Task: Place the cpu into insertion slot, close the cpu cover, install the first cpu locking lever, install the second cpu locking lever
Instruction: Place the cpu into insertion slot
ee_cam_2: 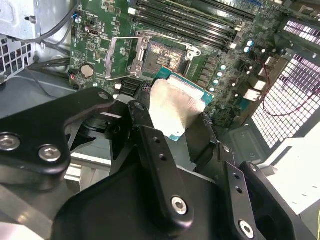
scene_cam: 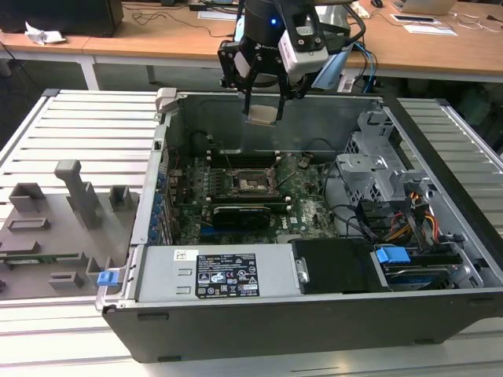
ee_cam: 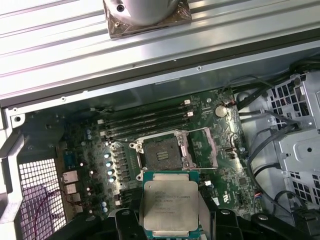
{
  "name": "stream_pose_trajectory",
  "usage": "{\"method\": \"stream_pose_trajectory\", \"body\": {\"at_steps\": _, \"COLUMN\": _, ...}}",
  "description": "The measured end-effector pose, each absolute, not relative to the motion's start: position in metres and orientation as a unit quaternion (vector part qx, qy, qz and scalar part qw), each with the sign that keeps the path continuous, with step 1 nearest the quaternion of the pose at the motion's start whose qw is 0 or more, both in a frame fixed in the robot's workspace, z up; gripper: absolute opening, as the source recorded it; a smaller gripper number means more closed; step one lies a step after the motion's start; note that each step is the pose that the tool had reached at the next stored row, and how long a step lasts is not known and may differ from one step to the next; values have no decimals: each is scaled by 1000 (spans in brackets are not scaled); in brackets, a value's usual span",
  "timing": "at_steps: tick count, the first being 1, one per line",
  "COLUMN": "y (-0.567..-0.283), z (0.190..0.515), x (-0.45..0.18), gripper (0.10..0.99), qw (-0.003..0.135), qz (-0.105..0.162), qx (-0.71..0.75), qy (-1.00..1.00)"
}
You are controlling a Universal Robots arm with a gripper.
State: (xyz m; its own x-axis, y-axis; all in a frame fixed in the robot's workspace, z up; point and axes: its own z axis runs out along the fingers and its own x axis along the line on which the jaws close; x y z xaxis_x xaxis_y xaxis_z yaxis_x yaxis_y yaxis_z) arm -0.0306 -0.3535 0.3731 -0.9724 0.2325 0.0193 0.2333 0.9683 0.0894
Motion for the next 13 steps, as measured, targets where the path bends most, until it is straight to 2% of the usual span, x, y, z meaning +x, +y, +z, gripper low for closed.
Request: {"method": "stream_pose_trajectory", "body": {"at_steps": 13, "y": -354, "z": 373, "x": -31, "gripper": 525, "qw": 3, "qz": -46, "qx": -138, "qy": -989}}
